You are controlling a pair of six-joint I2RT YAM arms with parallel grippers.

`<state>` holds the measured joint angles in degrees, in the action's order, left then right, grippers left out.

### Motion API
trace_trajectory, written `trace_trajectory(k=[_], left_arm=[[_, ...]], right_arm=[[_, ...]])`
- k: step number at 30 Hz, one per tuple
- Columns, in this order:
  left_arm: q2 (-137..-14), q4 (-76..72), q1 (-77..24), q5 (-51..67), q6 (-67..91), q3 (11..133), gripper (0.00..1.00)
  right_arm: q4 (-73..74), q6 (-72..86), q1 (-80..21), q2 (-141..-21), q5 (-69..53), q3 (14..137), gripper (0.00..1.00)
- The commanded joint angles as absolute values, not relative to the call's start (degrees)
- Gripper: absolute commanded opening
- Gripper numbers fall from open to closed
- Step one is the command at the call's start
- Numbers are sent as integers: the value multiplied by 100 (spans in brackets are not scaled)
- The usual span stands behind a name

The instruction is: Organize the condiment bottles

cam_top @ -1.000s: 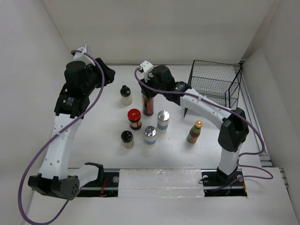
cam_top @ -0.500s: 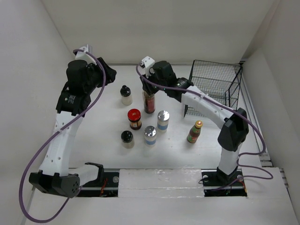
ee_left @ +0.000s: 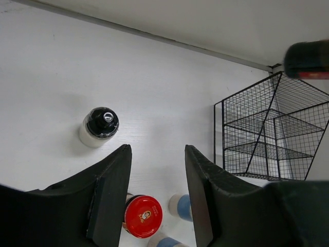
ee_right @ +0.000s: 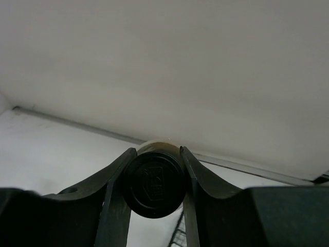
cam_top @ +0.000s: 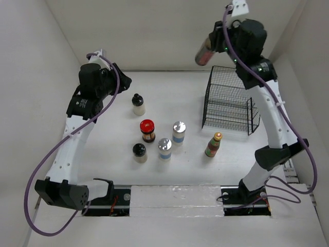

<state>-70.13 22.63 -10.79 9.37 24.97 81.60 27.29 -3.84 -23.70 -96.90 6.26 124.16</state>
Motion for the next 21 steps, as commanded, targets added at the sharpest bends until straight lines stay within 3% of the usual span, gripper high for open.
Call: trace_trajectory(k=[1, 5, 21], left_arm=[[-7075, 2013, -1072, 1063, 2584, 8358, 41], [-7075, 2013, -1072, 1116, 2584, 8358, 41], [-7233, 1907, -1072, 1222, 2637, 8306, 40]], right_arm=[[2337, -396, -2023, -9448, 520, 13033, 0], [2706, -510, -1531, -9729, 448, 13649, 0], [2514, -510, -896, -10107, 202, 13280, 0]])
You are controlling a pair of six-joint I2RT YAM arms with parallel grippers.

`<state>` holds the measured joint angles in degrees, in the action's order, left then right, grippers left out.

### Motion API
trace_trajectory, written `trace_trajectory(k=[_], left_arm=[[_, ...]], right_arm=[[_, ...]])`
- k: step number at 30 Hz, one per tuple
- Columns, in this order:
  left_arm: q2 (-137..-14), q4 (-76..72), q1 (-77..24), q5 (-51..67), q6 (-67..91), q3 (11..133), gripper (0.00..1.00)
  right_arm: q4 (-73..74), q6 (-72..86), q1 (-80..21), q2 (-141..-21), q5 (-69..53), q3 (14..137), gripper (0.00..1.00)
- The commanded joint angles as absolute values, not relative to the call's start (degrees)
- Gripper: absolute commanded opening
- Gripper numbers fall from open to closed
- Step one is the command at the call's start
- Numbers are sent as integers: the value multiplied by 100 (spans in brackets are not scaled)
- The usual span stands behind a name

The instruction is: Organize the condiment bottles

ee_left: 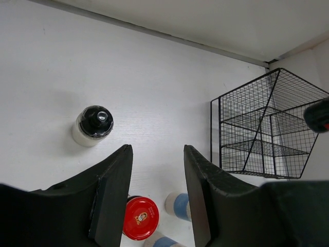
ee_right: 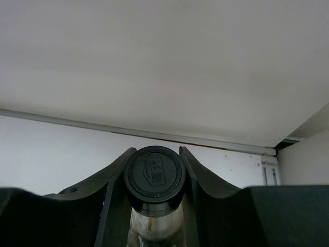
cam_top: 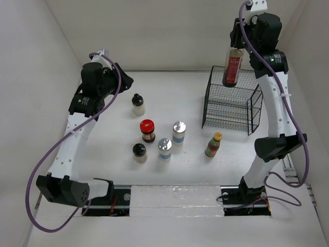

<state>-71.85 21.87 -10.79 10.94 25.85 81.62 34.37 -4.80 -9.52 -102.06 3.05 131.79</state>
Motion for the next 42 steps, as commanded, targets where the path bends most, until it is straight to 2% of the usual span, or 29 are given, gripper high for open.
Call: trace_trajectory(k=[1, 19, 27, 42], left_arm=[[-7233, 1855, -1072, 1274, 2637, 8306, 40], [-7558, 1802, -1072, 1274, 2637, 8481, 40], [-7664, 1802, -1072, 1222, 2585, 8534, 40], [-7717, 1916, -1072, 1055, 2470, 8587, 40]], right_arm=[[2461, -510, -896, -10107, 202, 13228, 0], [1952, -510, -738, -10512, 158, 12885, 0], [1187, -63, -738, -10239, -17, 11551, 0], [958, 123, -791, -9765, 35, 9748, 0]])
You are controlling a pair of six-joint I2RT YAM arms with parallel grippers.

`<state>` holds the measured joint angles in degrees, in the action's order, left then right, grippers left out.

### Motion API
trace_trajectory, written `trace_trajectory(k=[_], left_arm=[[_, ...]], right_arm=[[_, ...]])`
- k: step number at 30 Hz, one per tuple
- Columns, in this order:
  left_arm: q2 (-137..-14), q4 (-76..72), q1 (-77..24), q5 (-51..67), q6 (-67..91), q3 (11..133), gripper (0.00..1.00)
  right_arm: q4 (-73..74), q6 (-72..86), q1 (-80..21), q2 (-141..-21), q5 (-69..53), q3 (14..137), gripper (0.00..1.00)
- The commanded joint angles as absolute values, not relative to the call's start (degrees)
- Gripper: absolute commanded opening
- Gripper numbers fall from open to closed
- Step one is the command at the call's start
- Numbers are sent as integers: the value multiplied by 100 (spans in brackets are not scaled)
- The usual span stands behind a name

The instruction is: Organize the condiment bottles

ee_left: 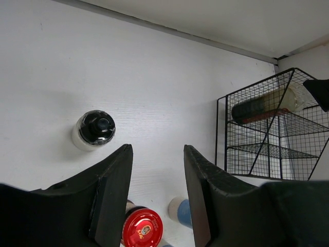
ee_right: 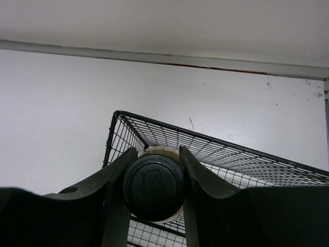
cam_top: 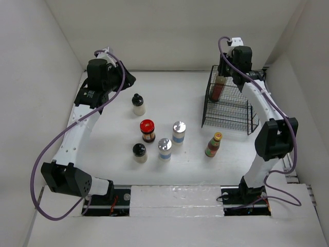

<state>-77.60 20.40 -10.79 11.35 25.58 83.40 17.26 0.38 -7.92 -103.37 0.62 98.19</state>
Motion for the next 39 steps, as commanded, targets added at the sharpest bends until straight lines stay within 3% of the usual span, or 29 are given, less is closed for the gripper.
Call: trace_trajectory(k=[1, 2, 3, 6, 10, 14, 19, 20, 21, 22, 23, 24, 25, 27, 28, 30, 31, 32, 35, 39], left_arm=[[-7717, 1916, -1072, 1107, 2470, 8587, 40], [-7717, 1916, -1072, 1107, 2470, 8526, 40], [-7665, 1916, -1072, 1107, 2470, 8525, 40], [-7664, 1916, -1072, 1107, 2470, 8473, 40], [-7664, 1916, -1072, 1160, 2470, 8473, 40], [-7664, 1916, -1072, 1291, 2522, 8473, 40], [-7603, 1854, -1072, 1512, 2575, 8411, 42], [-7603, 1802, -1072, 1512, 2575, 8359, 42], [-7603, 1802, -1072, 1564, 2575, 8358, 41], [-7603, 1802, -1124, 1564, 2575, 8358, 38], [-7603, 1802, -1177, 1477, 2497, 8358, 35], [-7603, 1880, -1256, 1363, 2426, 8419, 34], [-7603, 1881, -1483, 1093, 2191, 8542, 34], [-7664, 2065, -1756, 679, 1891, 8744, 34], [-7742, 2126, -1993, 372, 1768, 8876, 34], [-7743, 2127, -2074, 290, 1626, 8877, 36], [-7743, 2127, -2074, 290, 1626, 8877, 36], [-7743, 2023, -2074, 342, 1791, 8825, 36], [-7743, 1969, -2127, 527, 1846, 8824, 38], [-7743, 1916, -2250, 527, 1846, 8763, 38]], right_arm=[[958, 123, -791, -9712, 35, 9695, 3], [958, 123, -791, -9712, 35, 9642, 10], [958, 123, -791, -9660, 35, 9572, 29], [1011, 123, -791, -9598, -18, 9571, 62], [1212, 123, -791, -9483, -18, 9755, 79], [1493, 123, -844, -9273, 44, 10019, 85], [1958, 70, -957, -8781, 359, 10003, 85], [2038, 70, -1045, -8493, 456, 9811, 75], [2152, 166, -1107, -8334, 588, 9713, 58], [2606, 271, -1264, -8193, 876, 9642, 27], [2924, 368, -1344, -8070, 931, 9642, 6], [3240, 543, -1449, -7799, 932, 9485, 0], [3504, 545, -1589, -7639, 993, 9327, 0], [4076, 746, -2134, -7009, 993, 8592, 3], [4217, 843, -2318, -6770, 993, 8291, 13], [4611, 1080, -2748, -6330, 905, 7720, 38], [4788, 1377, -2829, -6015, 905, 7308, 60], [4955, 1502, -2882, -5899, 853, 7165, 67], [5265, 1731, -2953, -5547, 853, 6865, 77], [5378, 1784, -3093, -5563, 545, 6732, 79]])
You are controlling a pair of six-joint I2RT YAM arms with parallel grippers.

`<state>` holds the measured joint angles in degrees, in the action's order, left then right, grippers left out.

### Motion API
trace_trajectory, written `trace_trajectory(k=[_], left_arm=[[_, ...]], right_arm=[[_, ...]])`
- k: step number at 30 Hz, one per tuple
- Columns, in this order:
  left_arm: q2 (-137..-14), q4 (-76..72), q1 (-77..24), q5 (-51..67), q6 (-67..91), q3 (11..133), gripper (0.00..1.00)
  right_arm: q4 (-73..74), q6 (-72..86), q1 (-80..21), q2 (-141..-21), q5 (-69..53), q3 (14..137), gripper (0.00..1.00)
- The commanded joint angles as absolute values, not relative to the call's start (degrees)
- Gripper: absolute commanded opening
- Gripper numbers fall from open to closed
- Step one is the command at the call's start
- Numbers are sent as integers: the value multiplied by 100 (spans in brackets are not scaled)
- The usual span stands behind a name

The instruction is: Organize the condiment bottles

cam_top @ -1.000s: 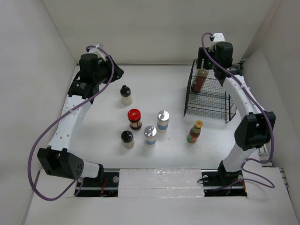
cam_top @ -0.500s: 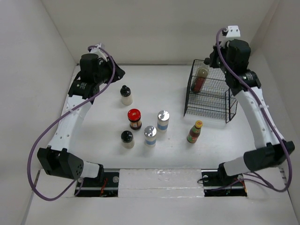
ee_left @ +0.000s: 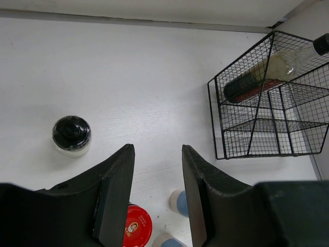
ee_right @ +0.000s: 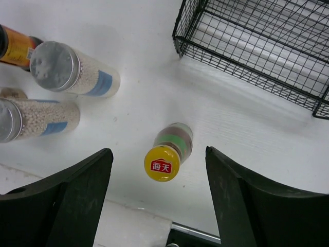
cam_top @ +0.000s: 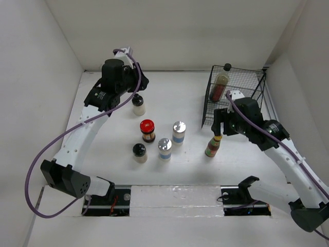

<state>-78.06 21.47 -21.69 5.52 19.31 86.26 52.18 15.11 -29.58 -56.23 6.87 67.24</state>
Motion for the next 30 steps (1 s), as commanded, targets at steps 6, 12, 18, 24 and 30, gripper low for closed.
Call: trace_trajectory(k=[6, 12, 18, 24, 30], left_arm=[[-7743, 1794, -2250, 659, 1898, 8631, 38], [-7690, 1793, -2250, 765, 1951, 8456, 38], [-7629, 1793, -2250, 703, 1951, 8402, 38], [-7577, 1731, -2250, 703, 1951, 8262, 38], [-7523, 1617, -2250, 703, 2013, 8095, 38]], right_arm=[[5327, 1898, -3226, -5634, 975, 6417, 61], [5089, 1898, -3173, -5906, 1160, 6258, 58], [4887, 1846, -3286, -6056, 1107, 6029, 52], [4939, 2021, -3340, -6108, 1256, 5827, 42], [5124, 2074, -3454, -6108, 1502, 5774, 32]])
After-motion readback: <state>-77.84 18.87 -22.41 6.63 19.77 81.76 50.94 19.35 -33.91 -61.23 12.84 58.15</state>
